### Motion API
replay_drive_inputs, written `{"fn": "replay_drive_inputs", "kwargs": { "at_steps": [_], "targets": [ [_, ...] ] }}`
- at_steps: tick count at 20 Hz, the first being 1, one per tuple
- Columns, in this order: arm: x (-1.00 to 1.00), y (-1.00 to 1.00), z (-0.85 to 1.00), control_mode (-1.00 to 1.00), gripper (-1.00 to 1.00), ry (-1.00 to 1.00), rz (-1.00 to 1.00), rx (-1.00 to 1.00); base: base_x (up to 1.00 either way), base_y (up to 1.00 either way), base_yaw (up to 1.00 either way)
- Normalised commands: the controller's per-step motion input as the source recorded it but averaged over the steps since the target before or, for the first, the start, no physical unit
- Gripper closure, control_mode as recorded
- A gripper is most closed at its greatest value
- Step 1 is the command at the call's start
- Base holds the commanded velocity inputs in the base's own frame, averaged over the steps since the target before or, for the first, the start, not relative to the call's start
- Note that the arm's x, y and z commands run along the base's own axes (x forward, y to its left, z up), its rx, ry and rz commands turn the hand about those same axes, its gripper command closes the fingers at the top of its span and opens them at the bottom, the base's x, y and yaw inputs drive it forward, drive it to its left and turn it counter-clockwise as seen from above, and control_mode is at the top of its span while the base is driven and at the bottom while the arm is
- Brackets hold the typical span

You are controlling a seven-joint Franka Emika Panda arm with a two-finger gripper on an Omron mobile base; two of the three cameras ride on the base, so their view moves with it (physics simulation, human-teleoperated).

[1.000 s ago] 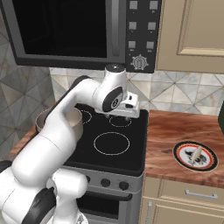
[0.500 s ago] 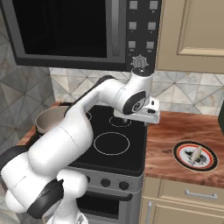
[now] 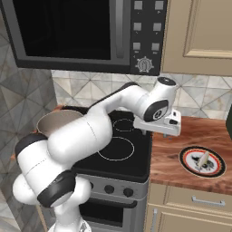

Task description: Retrieve the frozen meat and place it in the pot on a burner. Then turn the burner on.

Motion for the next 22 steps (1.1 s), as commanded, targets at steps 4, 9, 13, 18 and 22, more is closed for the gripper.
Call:
{"fn": "replay_drive_inputs", "kwargs": {
  "at_steps": [4,9,13,18,22],
  "targets": [
    [0.39,-0.77,-0.09,-1.0,-1.0,0.02,0.01,0.05,0.0,0.0,0.0],
    [0.34,-0.71,-0.16,-1.0,-1.0,0.05,0.0,0.01,0.0,0.0,0.0],
    [0.08,-0.42,-0.31,-1.0,-1.0,0.15,0.0,0.0,0.0,0.0,0.0],
    [0.29,-0.4,-0.29,-1.0,-1.0,0.14,0.0,-0.02,0.0,0.0,0.0],
    [0.18,-0.29,-0.19,-1.0,-1.0,0.2,0.0,-0.01,0.0,0.0,0.0]
  ]
}}
